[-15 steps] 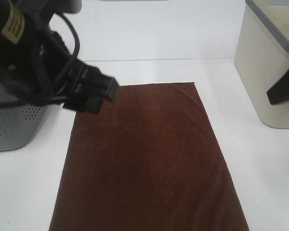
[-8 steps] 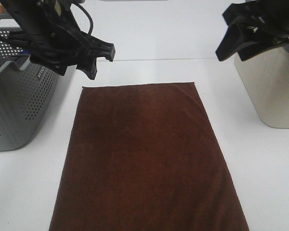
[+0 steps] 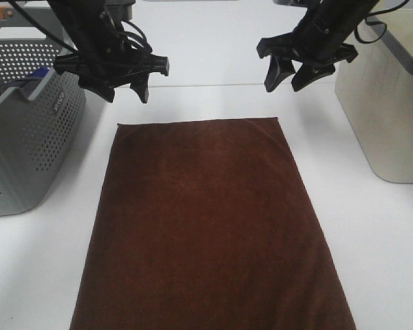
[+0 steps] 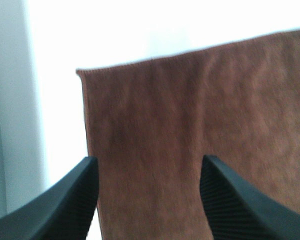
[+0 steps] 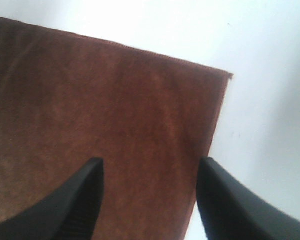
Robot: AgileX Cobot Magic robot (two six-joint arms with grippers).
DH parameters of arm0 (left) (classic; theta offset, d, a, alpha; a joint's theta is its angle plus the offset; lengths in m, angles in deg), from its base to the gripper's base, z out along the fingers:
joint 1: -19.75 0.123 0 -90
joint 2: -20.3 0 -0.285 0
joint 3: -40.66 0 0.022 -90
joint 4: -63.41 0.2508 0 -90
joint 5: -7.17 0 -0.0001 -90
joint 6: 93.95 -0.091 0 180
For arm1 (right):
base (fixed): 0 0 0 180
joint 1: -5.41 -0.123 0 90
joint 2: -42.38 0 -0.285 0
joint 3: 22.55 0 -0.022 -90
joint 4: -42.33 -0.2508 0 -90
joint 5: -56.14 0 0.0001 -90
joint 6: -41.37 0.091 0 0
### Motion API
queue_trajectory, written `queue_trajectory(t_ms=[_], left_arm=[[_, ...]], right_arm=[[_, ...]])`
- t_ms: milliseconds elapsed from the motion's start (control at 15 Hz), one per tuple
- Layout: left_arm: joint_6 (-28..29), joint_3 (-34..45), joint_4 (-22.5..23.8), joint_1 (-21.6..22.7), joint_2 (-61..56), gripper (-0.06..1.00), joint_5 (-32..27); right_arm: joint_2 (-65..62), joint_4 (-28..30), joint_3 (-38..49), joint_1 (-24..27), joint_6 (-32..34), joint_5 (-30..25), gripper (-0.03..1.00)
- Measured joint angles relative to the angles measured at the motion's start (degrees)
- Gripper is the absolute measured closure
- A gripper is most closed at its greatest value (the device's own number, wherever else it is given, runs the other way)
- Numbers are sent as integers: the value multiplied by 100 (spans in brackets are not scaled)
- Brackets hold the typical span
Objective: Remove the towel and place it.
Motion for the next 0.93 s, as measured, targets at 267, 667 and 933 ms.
queue_trajectory(t_ms=[267, 667, 933], left_arm=[[-40, -676, -6, 46, 447, 37, -52], [-229, -739, -6, 46, 464, 37, -23], [-275, -739, -6, 46, 464, 37, 57]], right_arm=[[1089, 361, -980, 0, 0, 6, 43], [1931, 435, -1553, 0, 0, 23, 43], [2137, 487, -1570, 0, 0, 40, 53]])
